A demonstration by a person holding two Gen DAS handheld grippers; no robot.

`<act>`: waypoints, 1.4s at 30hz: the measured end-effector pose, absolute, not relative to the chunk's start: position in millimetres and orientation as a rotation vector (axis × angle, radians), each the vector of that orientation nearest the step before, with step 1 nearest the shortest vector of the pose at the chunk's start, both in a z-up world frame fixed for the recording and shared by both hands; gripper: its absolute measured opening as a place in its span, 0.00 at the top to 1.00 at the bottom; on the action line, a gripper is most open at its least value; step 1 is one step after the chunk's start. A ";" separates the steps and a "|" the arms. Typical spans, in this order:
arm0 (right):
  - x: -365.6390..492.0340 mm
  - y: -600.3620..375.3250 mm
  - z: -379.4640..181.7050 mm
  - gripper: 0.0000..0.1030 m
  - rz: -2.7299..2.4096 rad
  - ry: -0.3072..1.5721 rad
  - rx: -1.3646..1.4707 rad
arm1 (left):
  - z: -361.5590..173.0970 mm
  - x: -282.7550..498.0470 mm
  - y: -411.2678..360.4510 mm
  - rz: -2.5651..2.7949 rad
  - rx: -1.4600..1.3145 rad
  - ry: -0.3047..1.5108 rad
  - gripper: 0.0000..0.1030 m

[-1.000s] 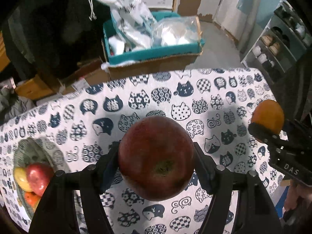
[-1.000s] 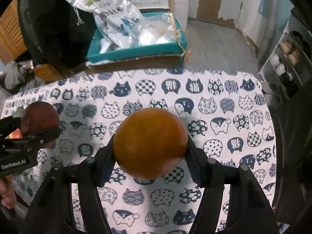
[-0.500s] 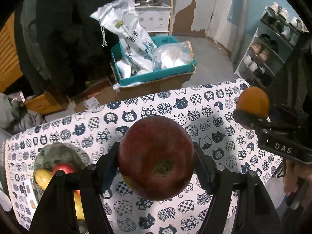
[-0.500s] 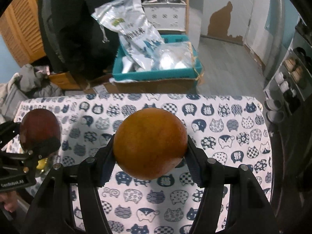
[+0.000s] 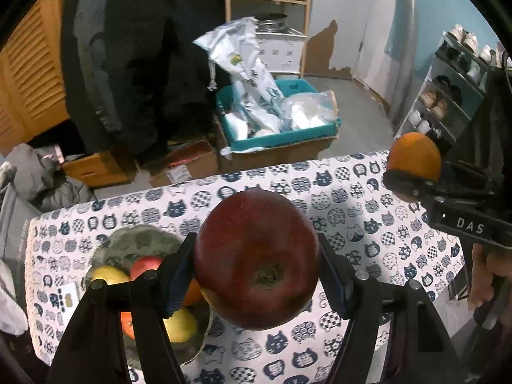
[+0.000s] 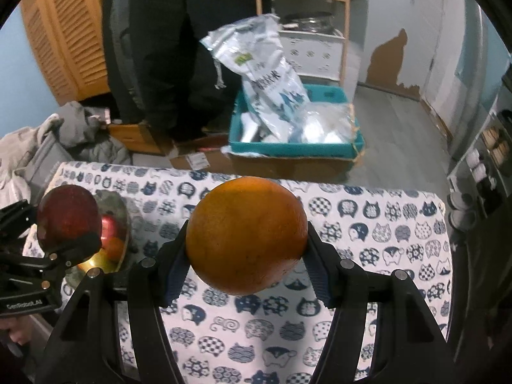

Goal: Organize fruits
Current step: 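Lift the orange and apple with both tools and carry them over the bowl, then lower the orange and apple into the bowl and open both tools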

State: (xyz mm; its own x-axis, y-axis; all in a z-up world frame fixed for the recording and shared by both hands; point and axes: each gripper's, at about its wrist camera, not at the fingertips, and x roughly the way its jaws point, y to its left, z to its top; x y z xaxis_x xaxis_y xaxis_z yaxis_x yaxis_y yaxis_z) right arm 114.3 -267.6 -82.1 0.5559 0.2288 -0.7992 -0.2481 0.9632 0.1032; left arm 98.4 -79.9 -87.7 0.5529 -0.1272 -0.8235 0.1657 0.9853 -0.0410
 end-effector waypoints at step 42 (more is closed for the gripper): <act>139.7 -45.5 -107.8 0.38 0.583 1.030 -0.140 | -136.0 61.4 126.3 0.137 -0.166 1.058 0.30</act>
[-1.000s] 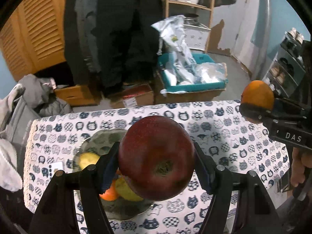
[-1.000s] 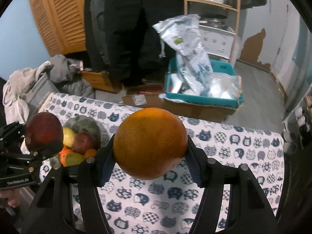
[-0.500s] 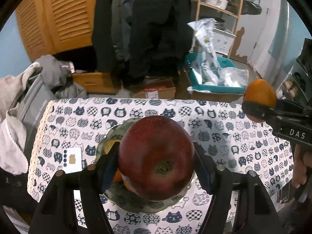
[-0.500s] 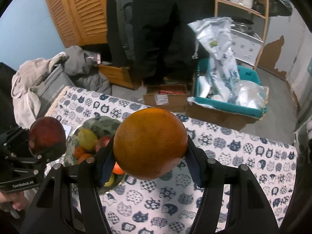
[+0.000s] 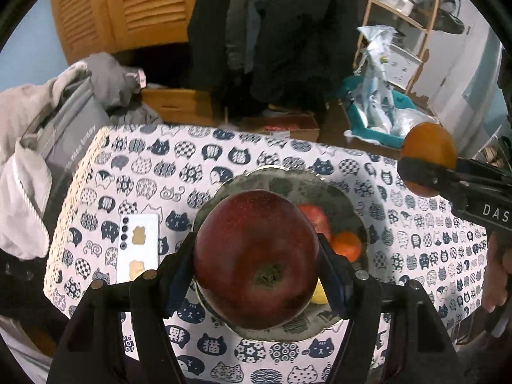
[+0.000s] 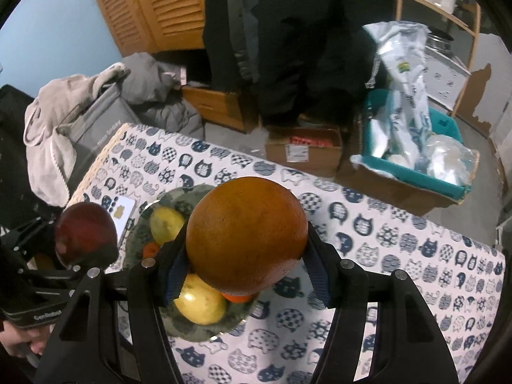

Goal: Organize fruits
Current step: 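Lower the orange and apple into the bowl and open both tools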

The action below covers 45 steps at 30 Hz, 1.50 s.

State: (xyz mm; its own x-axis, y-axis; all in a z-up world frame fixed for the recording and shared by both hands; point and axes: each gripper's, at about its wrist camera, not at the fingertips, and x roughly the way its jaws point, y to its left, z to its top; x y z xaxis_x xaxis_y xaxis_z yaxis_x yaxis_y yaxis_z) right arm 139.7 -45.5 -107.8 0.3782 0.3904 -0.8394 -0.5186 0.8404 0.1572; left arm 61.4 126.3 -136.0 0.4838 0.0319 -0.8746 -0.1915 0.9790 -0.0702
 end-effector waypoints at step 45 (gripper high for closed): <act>175.6 72.2 -226.0 0.35 0.744 1.268 -0.206 | -243.6 84.9 170.6 0.154 -0.365 1.282 0.18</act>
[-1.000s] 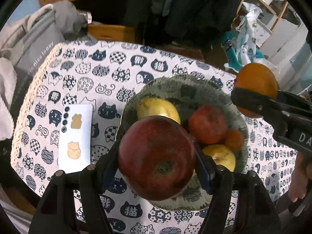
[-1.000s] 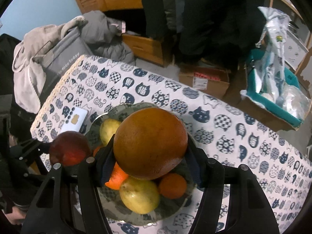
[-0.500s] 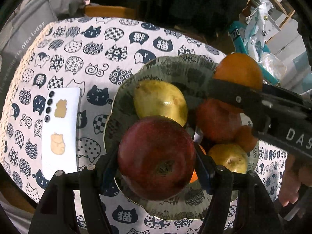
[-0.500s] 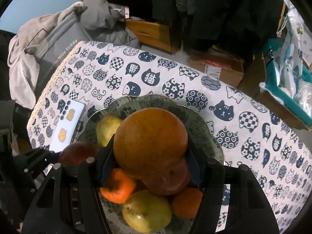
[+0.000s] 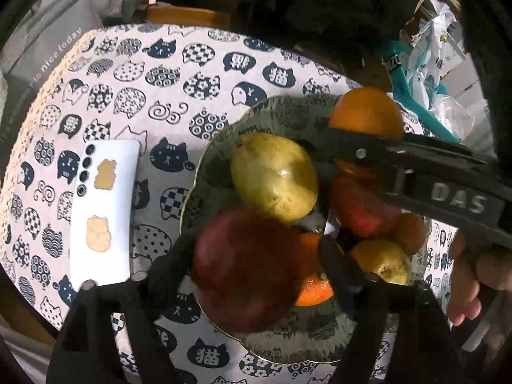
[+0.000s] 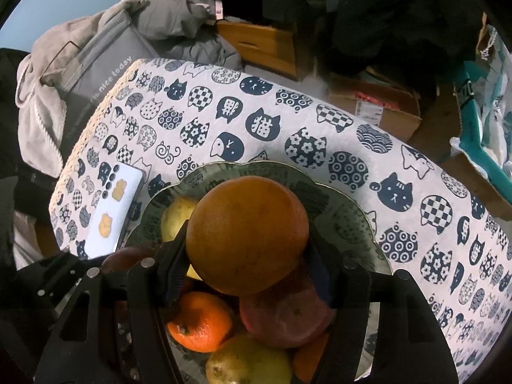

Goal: Organize fruits

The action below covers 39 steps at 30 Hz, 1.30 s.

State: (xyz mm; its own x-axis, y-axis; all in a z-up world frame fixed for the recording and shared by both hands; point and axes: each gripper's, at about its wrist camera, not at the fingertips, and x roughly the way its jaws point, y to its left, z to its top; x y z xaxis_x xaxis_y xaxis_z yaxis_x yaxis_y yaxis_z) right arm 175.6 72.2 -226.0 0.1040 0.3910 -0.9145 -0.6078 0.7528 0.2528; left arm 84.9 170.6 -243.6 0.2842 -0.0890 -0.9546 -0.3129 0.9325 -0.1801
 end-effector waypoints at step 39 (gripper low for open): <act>124.6 -37.9 -60.9 0.28 0.550 0.899 -0.184 | -88.8 42.7 134.3 0.180 -0.245 0.931 0.17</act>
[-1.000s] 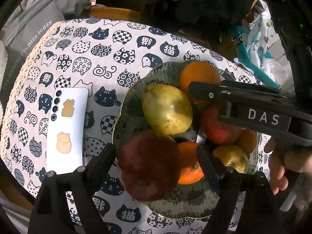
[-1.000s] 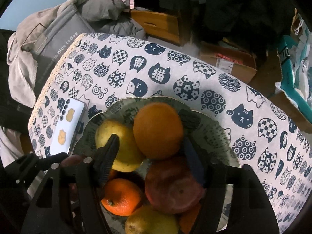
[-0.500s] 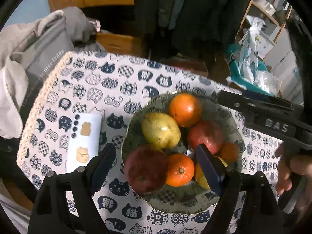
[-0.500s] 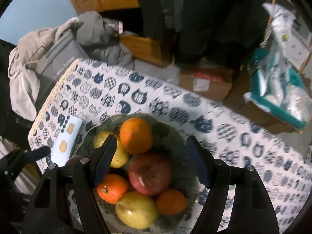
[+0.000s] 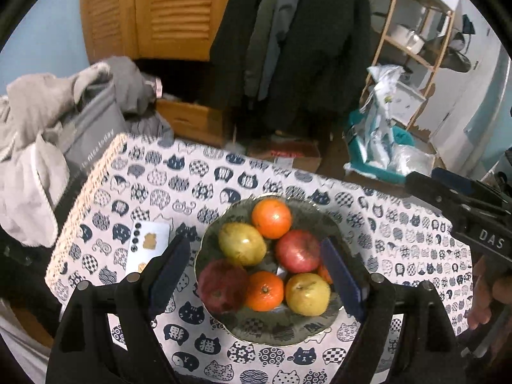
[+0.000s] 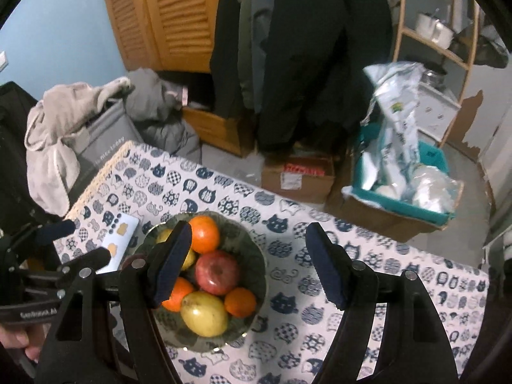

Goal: Organize fruits

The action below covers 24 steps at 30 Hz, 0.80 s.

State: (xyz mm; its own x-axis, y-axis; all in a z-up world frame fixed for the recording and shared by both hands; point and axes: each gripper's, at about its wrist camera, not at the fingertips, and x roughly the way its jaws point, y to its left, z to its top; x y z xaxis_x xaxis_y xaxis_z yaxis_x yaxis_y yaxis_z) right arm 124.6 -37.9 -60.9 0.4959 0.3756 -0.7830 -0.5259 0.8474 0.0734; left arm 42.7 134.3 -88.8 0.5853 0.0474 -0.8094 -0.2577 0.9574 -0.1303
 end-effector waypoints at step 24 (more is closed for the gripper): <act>38.6 -141.3 37.0 0.20 0.433 0.589 -0.150 | 13.8 -7.3 86.1 0.197 -0.109 0.647 0.01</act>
